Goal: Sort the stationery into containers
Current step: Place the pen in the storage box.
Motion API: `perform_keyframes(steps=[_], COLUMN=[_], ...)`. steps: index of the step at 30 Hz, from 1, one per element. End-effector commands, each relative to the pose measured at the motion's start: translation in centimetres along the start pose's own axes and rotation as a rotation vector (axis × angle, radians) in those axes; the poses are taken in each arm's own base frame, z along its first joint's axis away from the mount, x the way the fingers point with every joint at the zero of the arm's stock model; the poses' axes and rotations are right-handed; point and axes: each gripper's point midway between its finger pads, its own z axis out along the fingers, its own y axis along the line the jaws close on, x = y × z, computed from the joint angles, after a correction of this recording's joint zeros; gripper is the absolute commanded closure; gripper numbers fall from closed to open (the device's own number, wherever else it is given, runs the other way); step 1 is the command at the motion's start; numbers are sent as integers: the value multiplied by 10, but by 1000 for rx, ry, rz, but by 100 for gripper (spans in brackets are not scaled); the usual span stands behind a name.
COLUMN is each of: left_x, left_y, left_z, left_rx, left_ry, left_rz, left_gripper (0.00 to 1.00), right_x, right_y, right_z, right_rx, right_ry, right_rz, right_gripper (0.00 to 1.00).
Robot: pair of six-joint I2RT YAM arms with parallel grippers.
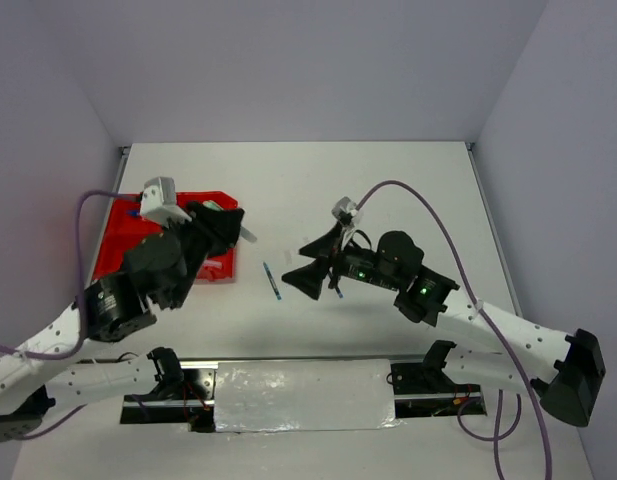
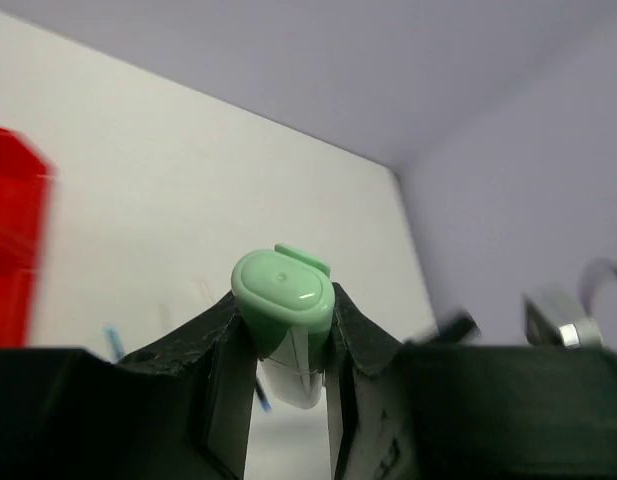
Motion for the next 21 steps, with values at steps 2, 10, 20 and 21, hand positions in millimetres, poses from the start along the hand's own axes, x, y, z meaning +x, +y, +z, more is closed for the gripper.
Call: perform_keyframes(steps=[2, 10, 20, 21], left_x=[-5, 42, 78, 78], left_y=[100, 251, 302, 305], left_z=[45, 94, 88, 87], left_rx=[-455, -830, -916, -923], left_ry=[18, 177, 132, 113], left_rz=[-44, -290, -412, -423], left_gripper=[100, 100, 97, 95], right_x=[5, 12, 25, 25], right_y=[-71, -75, -71, -71], right_z=[-41, -71, -67, -66], right_rx=[352, 422, 373, 370], right_ry=[-107, -90, -65, -65], right_rz=[134, 96, 100, 100], right_gripper=[0, 0, 0, 0])
